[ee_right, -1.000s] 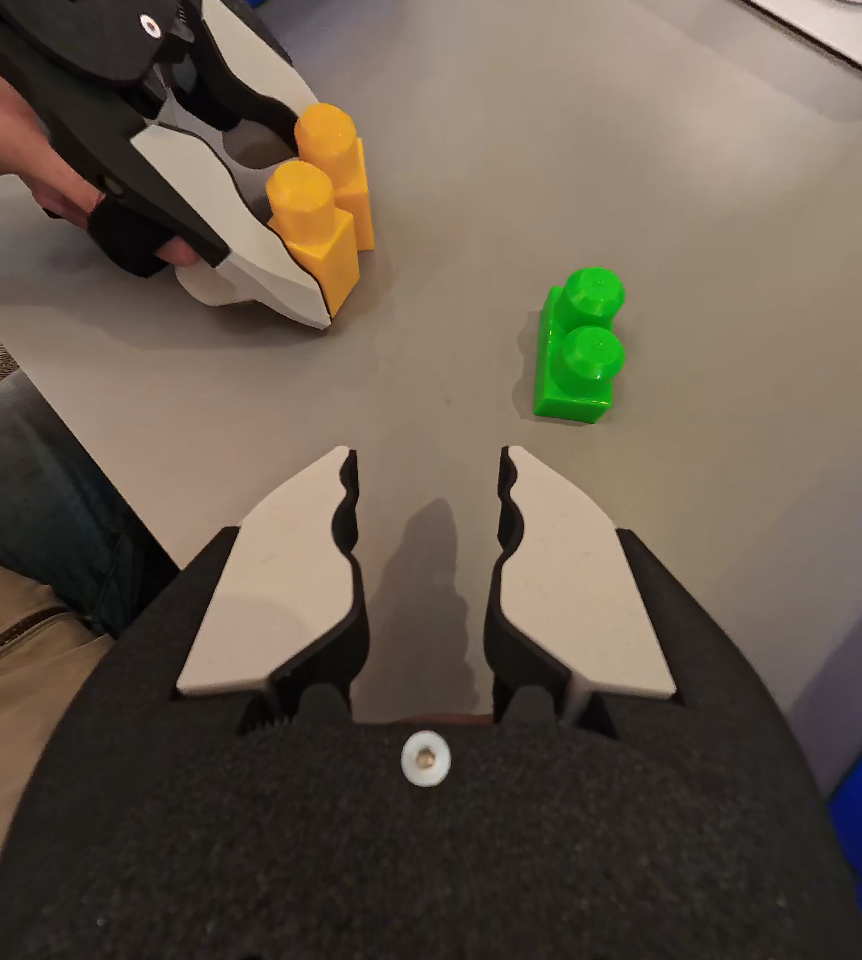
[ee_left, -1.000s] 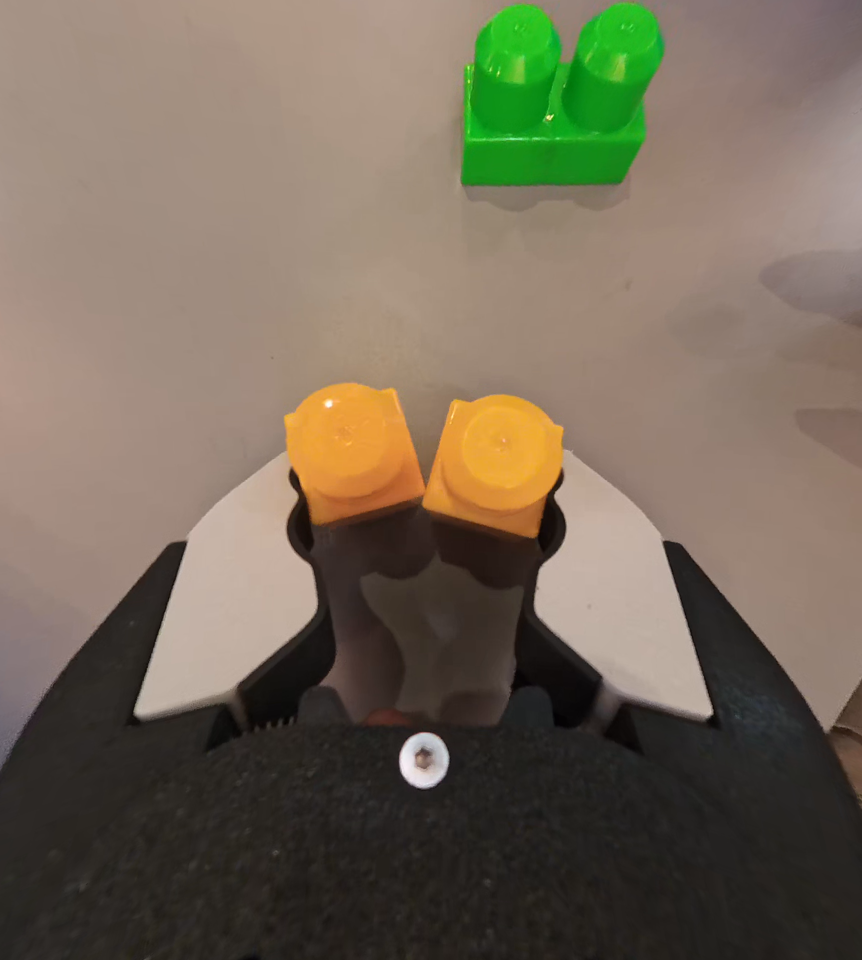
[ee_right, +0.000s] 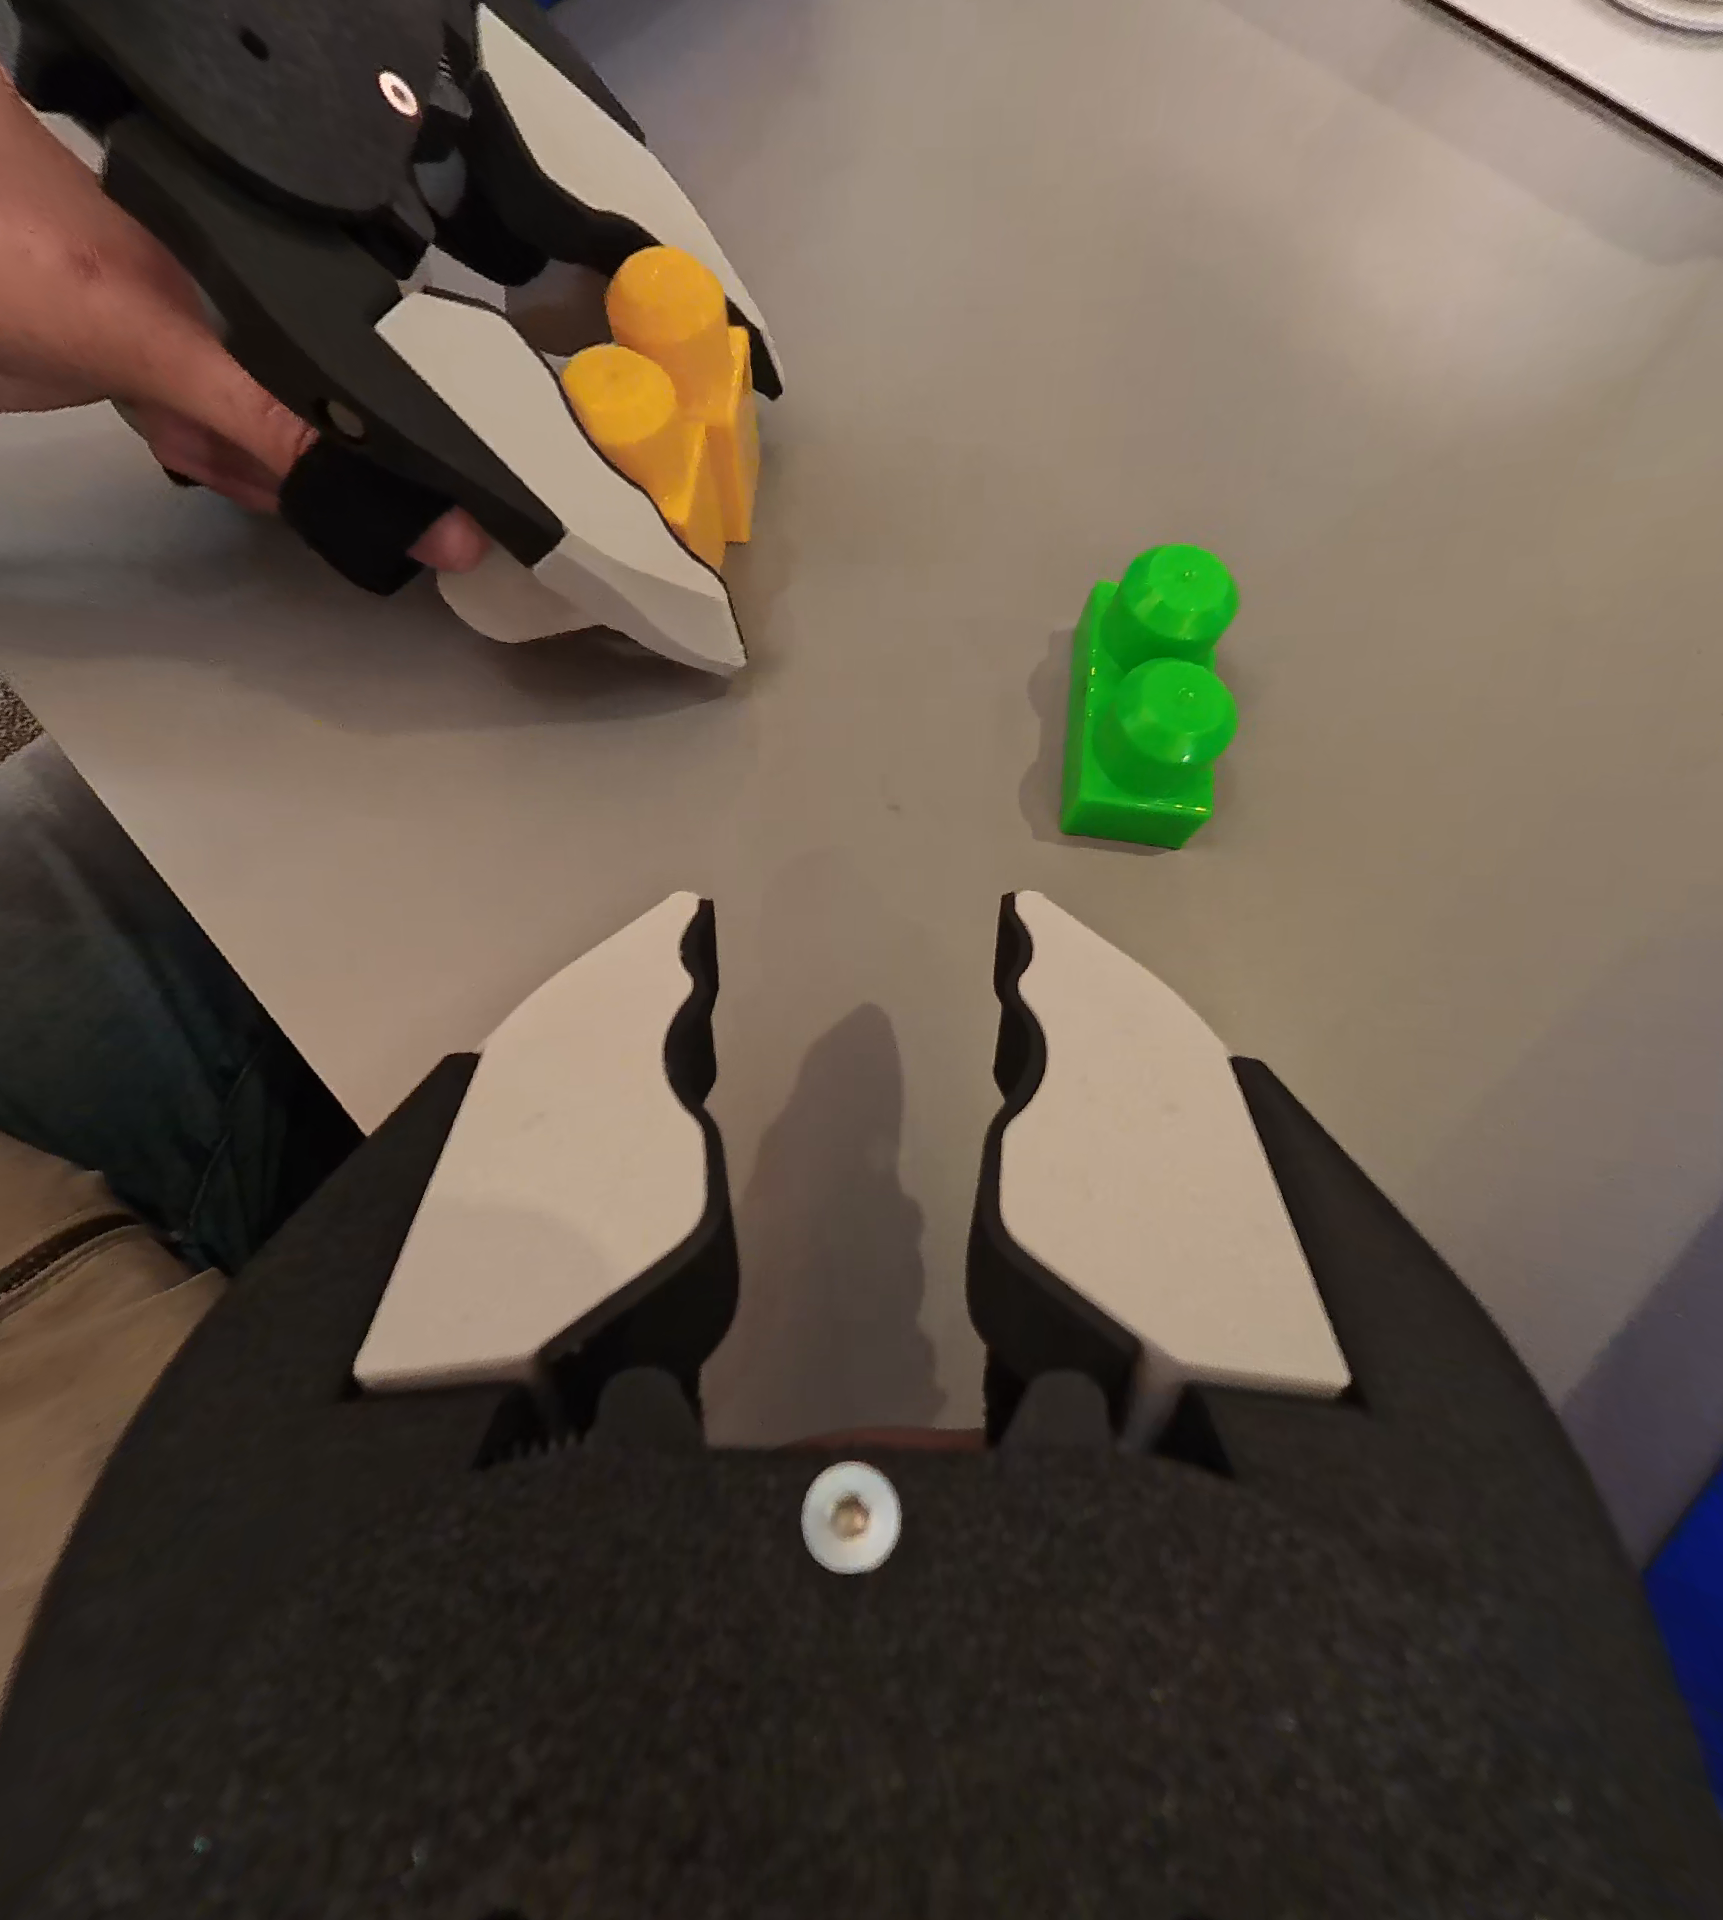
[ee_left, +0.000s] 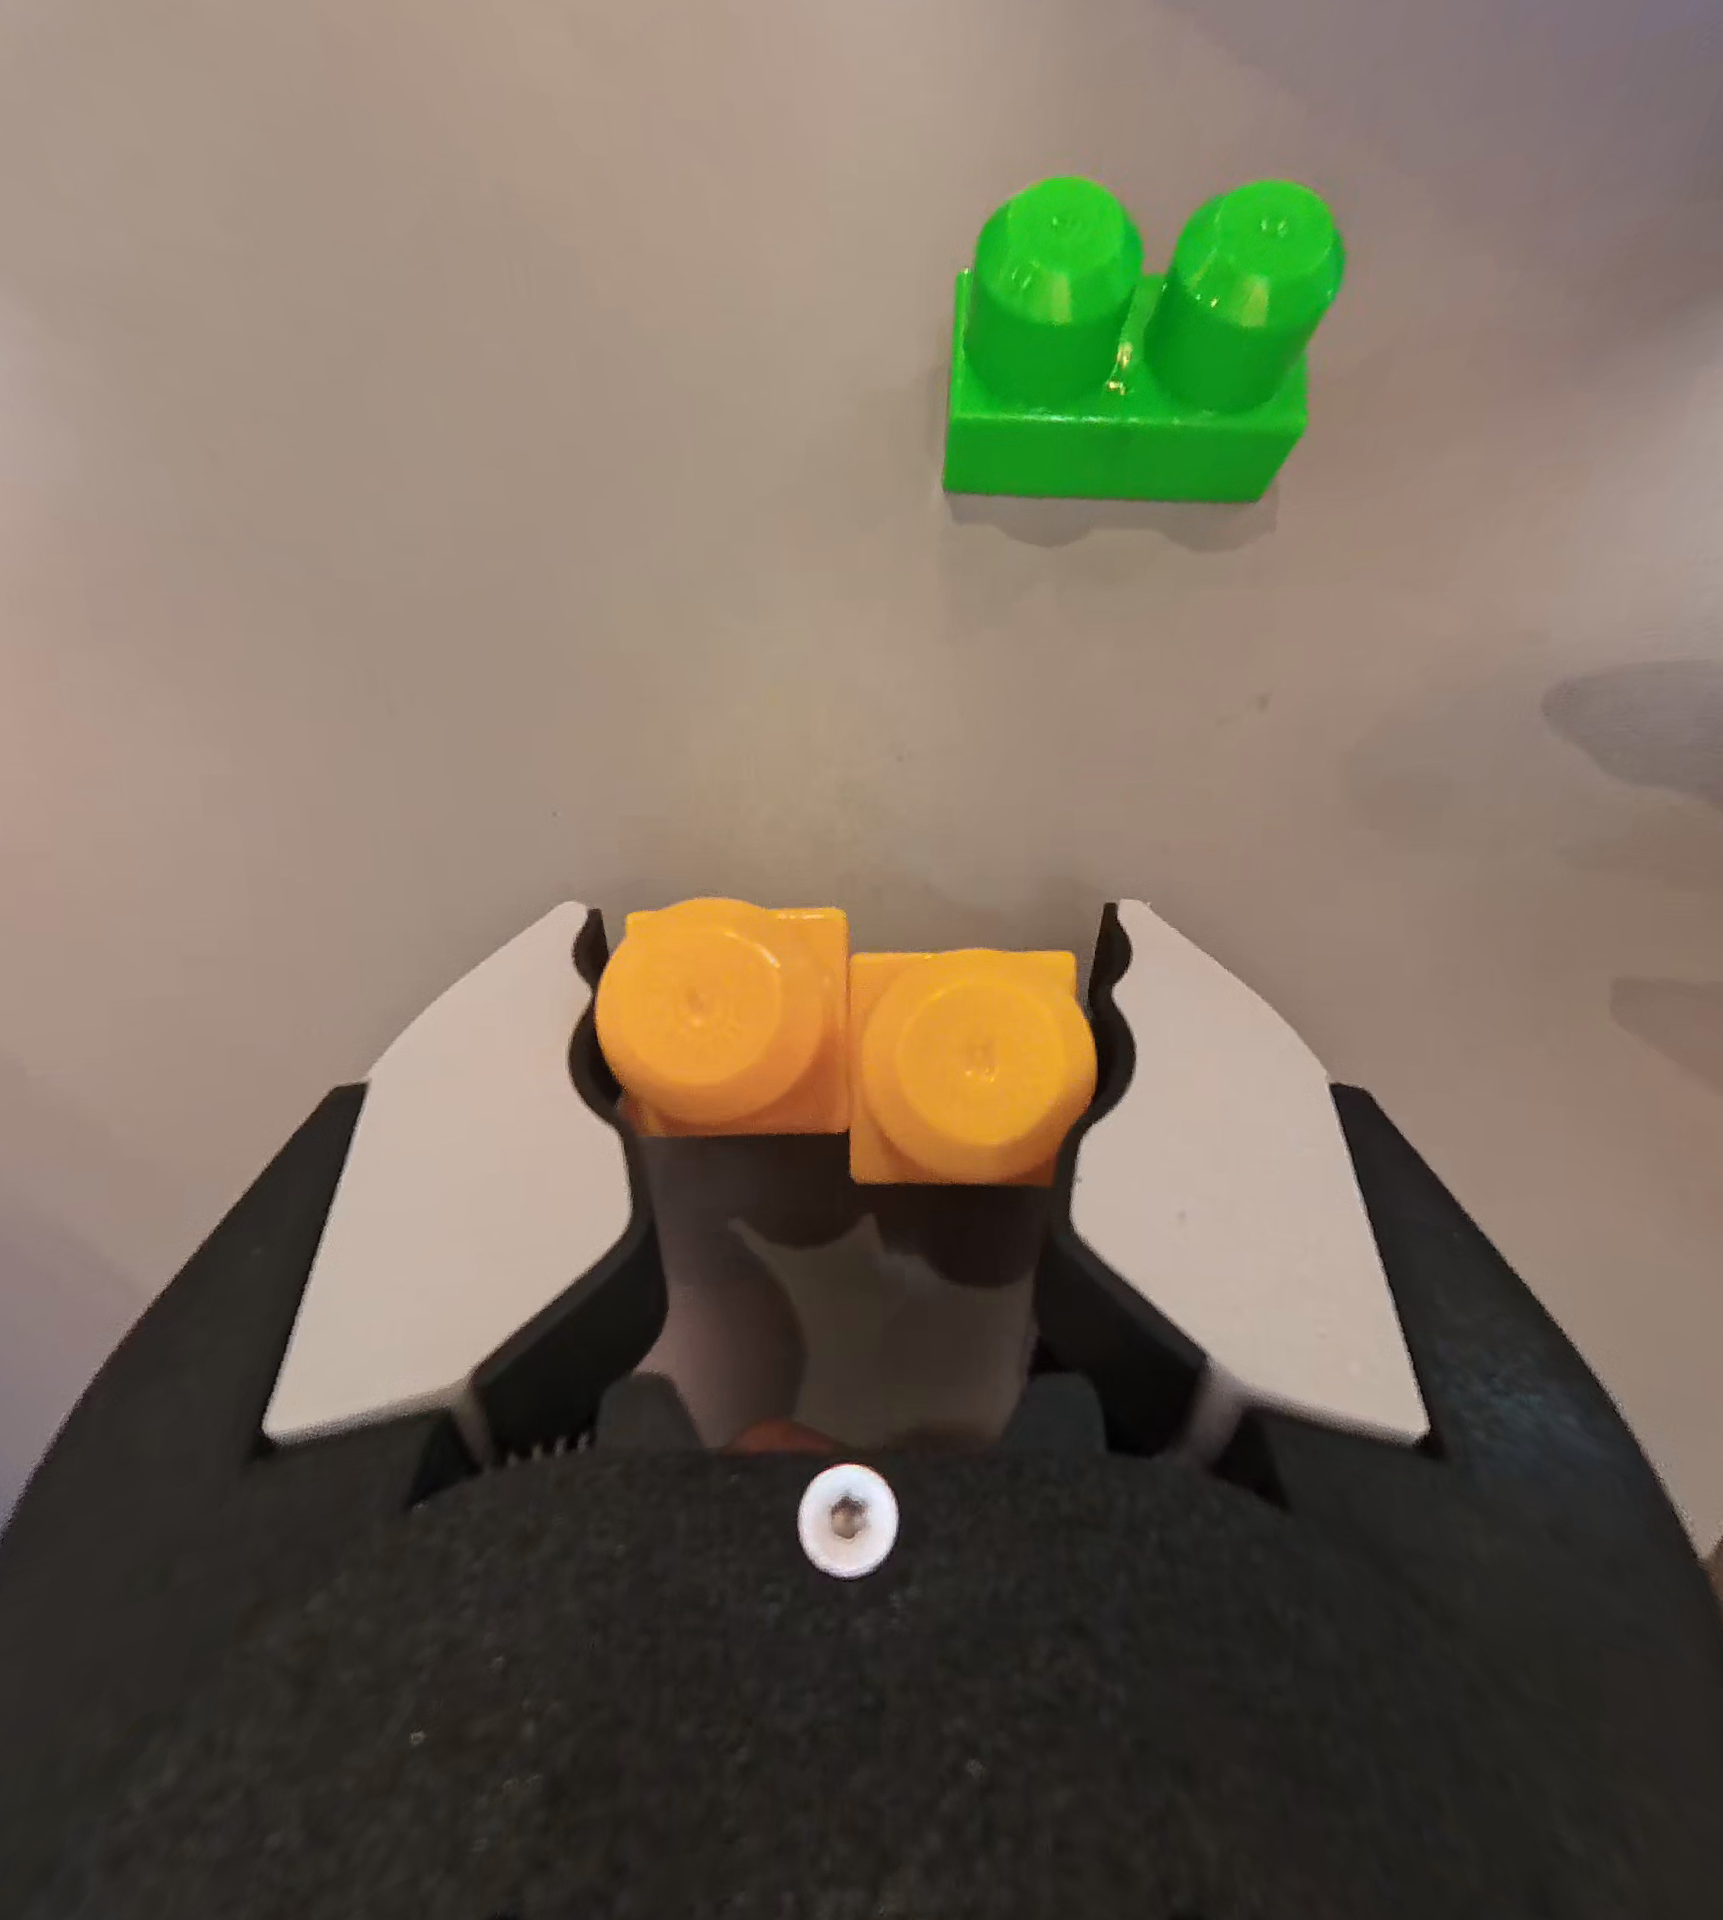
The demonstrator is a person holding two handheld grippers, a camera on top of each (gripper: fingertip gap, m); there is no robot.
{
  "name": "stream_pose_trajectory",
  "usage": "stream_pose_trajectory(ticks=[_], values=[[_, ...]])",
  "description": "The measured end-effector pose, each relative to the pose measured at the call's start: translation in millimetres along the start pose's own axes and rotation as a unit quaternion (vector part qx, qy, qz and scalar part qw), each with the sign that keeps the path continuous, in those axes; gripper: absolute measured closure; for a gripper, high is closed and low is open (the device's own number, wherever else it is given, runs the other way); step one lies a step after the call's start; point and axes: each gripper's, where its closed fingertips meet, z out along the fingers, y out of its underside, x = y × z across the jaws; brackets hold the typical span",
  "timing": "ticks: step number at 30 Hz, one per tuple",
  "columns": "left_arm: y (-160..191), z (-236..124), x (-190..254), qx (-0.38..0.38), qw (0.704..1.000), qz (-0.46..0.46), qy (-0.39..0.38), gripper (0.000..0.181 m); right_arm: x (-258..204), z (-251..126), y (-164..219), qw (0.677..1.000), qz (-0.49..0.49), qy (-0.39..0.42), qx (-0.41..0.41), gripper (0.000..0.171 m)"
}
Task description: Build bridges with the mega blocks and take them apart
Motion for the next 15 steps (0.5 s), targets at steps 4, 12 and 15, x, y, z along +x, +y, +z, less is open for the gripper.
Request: stream_pose_trajectory(ticks=[4, 12, 15], values=[[-1.8, 2.0, -0.7, -0.002, 1.0, 0.004, 0.0, 0.094, 1.4, -0.5, -0.2, 1.0, 0.001, 0.001, 0.001, 0.12], [13.6, -11.0, 10.2, -0.011, 0.999, 0.035, 0.021, 0.094, 4.3, -1.0, 0.8, 1.0, 0.002, 0.003, 0.0, 0.12], [24.2, -19.6, 13.6, -0.018, 0.998, 0.05, 0.028, 0.09, 5.2, -1.0, 0.9, 1.0, 0.003, 0.003, 0.001, 0.12]])
